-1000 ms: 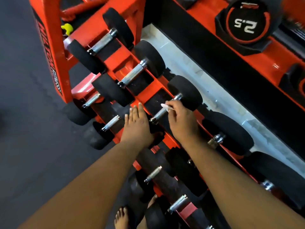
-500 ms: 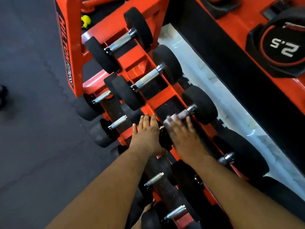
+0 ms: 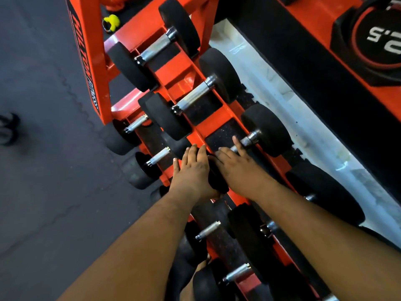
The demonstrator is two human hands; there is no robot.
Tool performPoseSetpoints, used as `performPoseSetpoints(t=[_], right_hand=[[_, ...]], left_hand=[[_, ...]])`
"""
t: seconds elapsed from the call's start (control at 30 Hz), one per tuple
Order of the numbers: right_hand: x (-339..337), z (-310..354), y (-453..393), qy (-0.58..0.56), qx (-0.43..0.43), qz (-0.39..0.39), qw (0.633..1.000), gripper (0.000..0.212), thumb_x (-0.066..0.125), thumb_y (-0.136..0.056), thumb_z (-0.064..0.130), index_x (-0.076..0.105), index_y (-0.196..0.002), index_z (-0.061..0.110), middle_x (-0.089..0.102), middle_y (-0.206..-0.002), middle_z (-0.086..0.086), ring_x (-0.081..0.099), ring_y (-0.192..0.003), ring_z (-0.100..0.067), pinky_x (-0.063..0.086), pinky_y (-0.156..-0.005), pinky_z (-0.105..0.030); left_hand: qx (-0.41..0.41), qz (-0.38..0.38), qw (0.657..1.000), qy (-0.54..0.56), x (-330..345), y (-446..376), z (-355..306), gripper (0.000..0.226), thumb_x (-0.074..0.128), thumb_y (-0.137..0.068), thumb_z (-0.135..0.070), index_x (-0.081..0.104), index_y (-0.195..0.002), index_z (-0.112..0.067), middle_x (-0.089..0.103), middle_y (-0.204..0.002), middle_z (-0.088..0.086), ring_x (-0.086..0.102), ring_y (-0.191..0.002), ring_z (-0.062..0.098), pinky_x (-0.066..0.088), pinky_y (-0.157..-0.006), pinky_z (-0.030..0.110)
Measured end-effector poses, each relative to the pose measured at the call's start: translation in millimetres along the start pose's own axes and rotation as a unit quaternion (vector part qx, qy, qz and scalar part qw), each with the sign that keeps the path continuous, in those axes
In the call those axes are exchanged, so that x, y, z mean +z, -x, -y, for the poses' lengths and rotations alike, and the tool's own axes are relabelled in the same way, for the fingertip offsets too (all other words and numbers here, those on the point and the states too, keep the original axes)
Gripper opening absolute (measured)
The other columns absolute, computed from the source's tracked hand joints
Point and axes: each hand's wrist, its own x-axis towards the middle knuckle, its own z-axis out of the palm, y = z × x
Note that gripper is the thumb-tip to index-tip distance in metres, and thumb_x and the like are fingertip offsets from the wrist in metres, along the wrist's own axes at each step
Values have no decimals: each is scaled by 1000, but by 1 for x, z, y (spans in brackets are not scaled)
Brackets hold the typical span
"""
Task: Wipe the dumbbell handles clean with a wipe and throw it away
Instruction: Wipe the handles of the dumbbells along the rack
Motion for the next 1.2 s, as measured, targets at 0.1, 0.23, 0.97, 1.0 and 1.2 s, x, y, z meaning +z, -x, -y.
performPoseSetpoints(t=[0.1, 0.23, 0.97, 1.0, 1.2], right_hand=[[3, 12, 6, 3, 5, 8, 1000, 62, 27, -92, 24, 39, -151, 7, 50, -143, -12, 38, -142, -32, 13, -120, -65], [15, -5, 33, 47, 52, -45, 997, 62, 31, -96, 17, 29, -157, 8, 30, -162, -17, 24, -151, -34, 22, -119, -60], [6, -6, 29, 29, 131, -63, 989, 60, 34, -95, 11, 31, -154, 3, 29, -161, -20, 21, -151, -38, 16, -123, -56], [11, 7, 33, 44, 85, -62, 993, 61, 28, -95, 11, 29, -155, 2, 27, -162, -20, 20, -152, -38, 17, -122, -57], [4, -6, 30, 7, 179, -51, 983, 73, 46, -96, 9, 11, -160, 6, 10, -167, -16, 6, -155, -32, 7, -124, -54]], left_hand=[[5, -4, 1000, 6, 0, 0, 1, 139, 90, -65, -50, -5, -162, -19, -8, -170, 4, -11, -157, 21, -1, -126, 54], [12, -4, 1000, 5, 0, 0, 2, 139, 90, -65, -49, -6, -162, -19, -10, -170, 3, -13, -157, 21, -2, -126, 54], [36, -2, 999, 2, 1, 0, 5, 136, 87, -71, -52, -9, -161, -19, -12, -170, 10, -14, -156, 27, -6, -126, 51], [38, -2, 999, 4, 1, 0, 5, 136, 87, -71, -51, -8, -161, -18, -11, -170, 11, -13, -156, 27, -5, -126, 51], [43, -6, 999, 3, 1, 0, 6, 137, 87, -70, -54, -8, -161, -17, -11, -169, 12, -12, -156, 28, -6, -124, 49]])
